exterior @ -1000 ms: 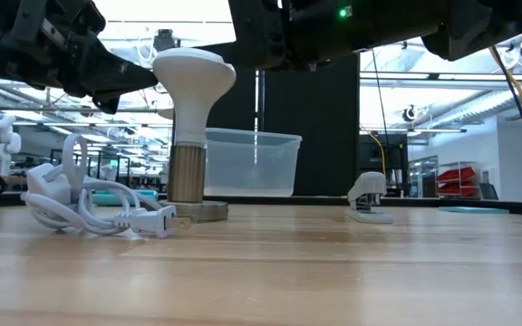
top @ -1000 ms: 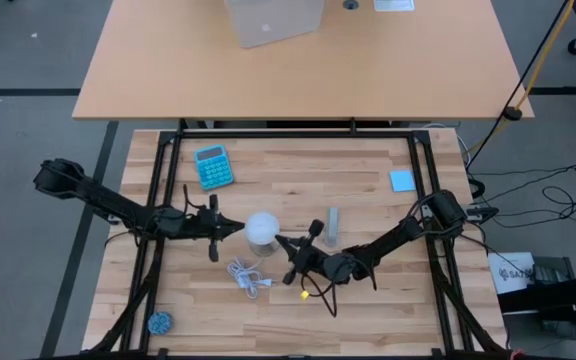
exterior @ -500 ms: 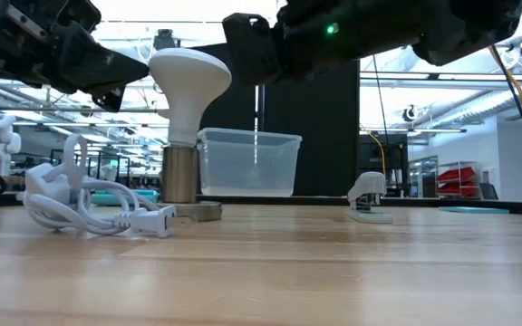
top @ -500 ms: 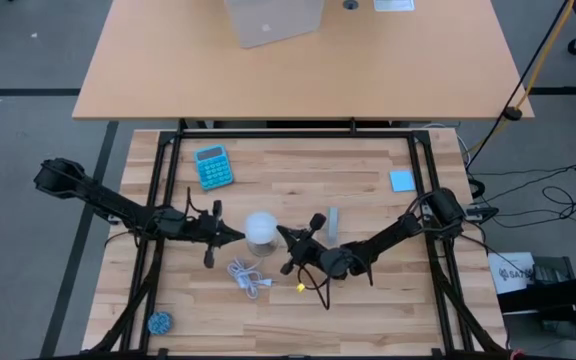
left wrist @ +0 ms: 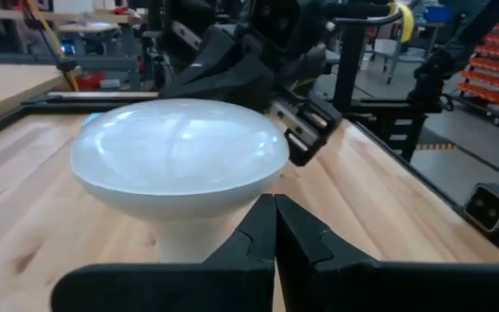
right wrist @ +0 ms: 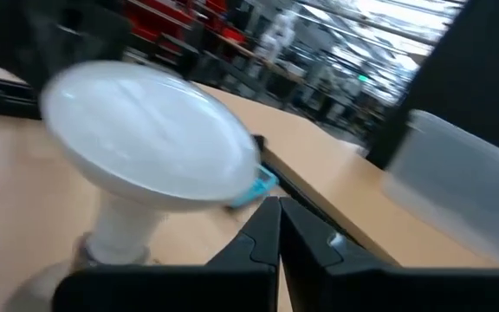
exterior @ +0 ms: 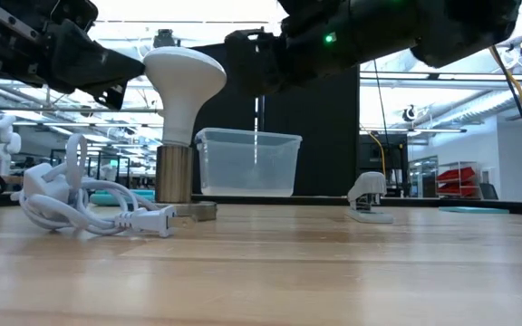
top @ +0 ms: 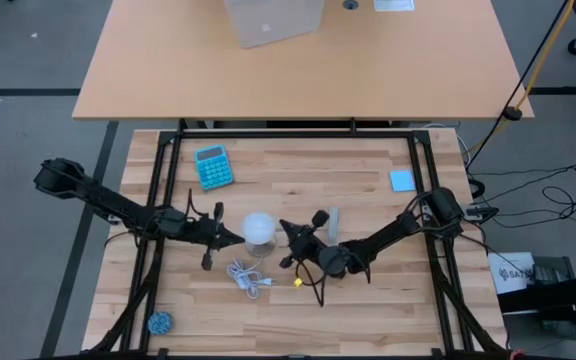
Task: Screw lightbulb
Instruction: Remove the light bulb from the lamp
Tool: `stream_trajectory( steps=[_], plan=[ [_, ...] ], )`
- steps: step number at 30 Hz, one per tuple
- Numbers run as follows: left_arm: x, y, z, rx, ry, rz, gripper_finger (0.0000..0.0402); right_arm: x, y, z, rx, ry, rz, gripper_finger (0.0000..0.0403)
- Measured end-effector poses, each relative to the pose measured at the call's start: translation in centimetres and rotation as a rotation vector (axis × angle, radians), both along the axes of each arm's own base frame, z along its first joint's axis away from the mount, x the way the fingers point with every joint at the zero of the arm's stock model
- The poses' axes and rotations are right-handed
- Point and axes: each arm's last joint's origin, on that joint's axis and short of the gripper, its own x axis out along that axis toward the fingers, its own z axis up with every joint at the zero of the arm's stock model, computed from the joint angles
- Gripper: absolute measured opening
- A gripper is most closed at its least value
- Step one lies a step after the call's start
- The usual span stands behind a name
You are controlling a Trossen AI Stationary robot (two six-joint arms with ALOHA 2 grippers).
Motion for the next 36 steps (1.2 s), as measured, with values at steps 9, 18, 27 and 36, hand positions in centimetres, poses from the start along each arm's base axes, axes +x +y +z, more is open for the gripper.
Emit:
stream_trajectory(
  steps=[9, 18, 27, 36],
  plan=[
    [-0.1, 0.6, -0.9, 0.039, 0.088, 0.179, 0.0, -1.5, 3.6, 0.0, 0.087, -0.071, 0.037, 0.0],
    [-0.3, 0.8, -1.7, 0.03, 0.165, 0.252, 0.0, -0.8, 2.5, -2.6, 0.438, -0.087, 0.175, 0.0015],
    [-0.4, 0.8, -2.3, -0.001, 0.225, 0.262, 0.0029, 0.5, 0.1, -2.9, 0.566, -0.075, 0.291, 0.0158],
    [-0.4, 0.6, -2.3, -0.04, 0.235, 0.195, 0.0095, 1.6, -3.0, -3.2, 0.601, -0.049, 0.334, 0.026]
  ],
)
